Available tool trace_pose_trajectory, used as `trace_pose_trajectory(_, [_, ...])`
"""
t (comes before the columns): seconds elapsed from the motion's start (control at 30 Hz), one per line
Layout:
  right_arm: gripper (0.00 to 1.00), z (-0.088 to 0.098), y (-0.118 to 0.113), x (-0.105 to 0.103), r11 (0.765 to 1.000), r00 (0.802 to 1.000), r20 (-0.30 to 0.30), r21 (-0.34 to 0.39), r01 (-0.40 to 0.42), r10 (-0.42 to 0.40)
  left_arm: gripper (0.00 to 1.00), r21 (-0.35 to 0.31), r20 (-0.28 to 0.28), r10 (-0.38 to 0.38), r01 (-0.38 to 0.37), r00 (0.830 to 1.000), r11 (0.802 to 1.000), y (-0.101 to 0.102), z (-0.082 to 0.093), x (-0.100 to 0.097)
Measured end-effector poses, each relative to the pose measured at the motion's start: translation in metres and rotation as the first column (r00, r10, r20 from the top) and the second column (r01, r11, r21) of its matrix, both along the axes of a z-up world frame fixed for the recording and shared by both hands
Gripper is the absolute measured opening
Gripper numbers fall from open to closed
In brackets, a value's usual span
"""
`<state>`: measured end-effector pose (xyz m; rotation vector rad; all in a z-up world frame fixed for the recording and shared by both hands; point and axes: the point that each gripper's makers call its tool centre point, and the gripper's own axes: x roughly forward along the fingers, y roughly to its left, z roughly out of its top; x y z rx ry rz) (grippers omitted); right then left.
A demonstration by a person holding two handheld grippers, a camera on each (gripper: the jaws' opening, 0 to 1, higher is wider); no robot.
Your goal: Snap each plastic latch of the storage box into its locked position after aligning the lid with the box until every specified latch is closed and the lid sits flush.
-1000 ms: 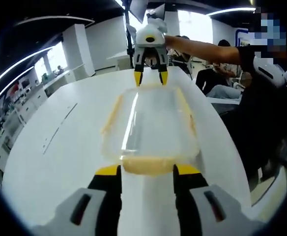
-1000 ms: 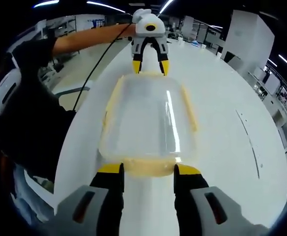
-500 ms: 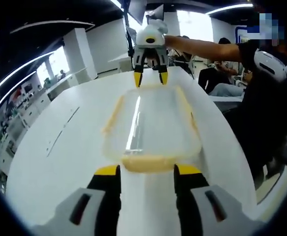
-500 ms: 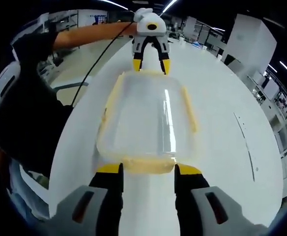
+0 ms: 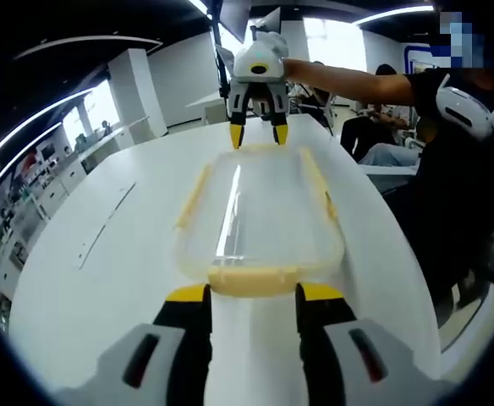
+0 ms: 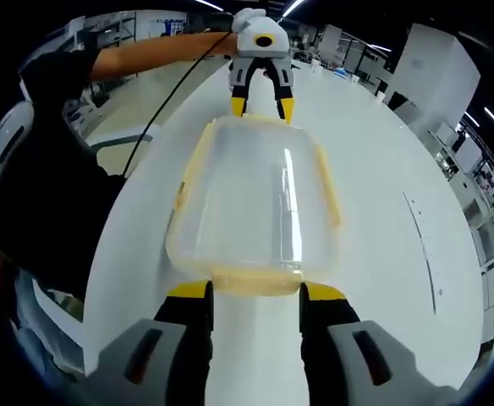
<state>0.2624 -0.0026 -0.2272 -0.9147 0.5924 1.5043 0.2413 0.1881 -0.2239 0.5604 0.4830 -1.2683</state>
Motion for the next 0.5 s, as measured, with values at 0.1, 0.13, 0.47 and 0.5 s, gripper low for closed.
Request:
trace_pose_trajectory(0.1, [0.39,0.000,0.000,-0.003,1.000,1.000,0.020,-0.004,-0.007,0.007,0.37,0.007,0.008,0.001,-0.001,1.000,1.000,0.002,0.001,0.000])
trace_pose_trajectory(0.13, [0.39,0.000,-0.001,-0.003,1.000,1.000,0.030,-0.004,-0.008,0.008,0.38,0.006,0.004,0.004,-0.004,1.000,1.000,0.003,0.002,0.000])
trace_pose_trajectory(0.47, [0.42,0.009,-0.005,-0.010,0.997,0.999,0.036,0.078,0.019,-0.022,0.45,-0.001,0.019,0.020,-0.020,1.000,1.000,0.012,0.013,0.002])
trace_pose_trajectory(0.5, [0.43,0.009,-0.006,-0.010,0.996,0.999,0.035,0.087,0.028,-0.031,0.45,-0.010,0.023,0.022,-0.022,0.999,1.000,0.014,0.016,0.003])
